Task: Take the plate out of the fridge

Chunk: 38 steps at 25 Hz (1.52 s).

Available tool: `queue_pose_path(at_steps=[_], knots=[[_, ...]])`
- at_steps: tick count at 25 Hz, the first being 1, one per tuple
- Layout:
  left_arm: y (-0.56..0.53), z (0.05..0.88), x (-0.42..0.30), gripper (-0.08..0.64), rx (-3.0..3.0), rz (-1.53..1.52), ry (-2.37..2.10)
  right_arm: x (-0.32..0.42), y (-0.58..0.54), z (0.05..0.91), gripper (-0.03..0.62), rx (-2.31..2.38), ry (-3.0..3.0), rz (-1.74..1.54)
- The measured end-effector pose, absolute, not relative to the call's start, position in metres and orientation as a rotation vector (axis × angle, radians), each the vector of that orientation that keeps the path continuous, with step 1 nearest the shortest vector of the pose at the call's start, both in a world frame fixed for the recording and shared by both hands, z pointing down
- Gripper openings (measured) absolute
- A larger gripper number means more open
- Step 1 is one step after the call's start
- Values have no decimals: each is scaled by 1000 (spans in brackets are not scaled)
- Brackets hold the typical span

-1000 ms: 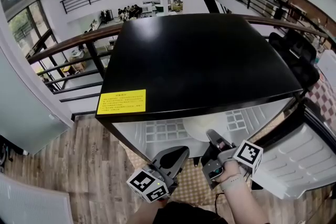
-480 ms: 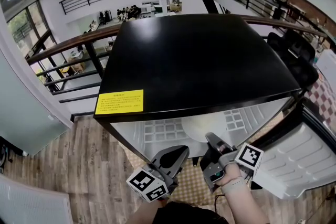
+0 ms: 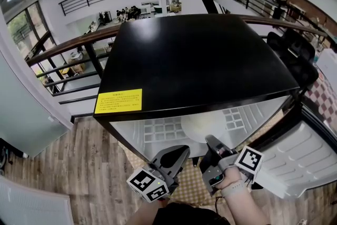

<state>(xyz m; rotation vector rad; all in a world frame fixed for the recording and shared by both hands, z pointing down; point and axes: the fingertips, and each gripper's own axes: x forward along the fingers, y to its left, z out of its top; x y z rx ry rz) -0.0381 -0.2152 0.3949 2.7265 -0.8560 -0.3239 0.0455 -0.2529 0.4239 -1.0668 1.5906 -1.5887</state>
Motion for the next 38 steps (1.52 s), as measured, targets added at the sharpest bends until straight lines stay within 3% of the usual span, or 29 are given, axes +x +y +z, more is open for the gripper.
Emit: queue_pose_path(at_steps=[38], knots=[[-221,397,-51,9,2716,-355,-858,46,-243,428,52,-1052,1598,-1513]])
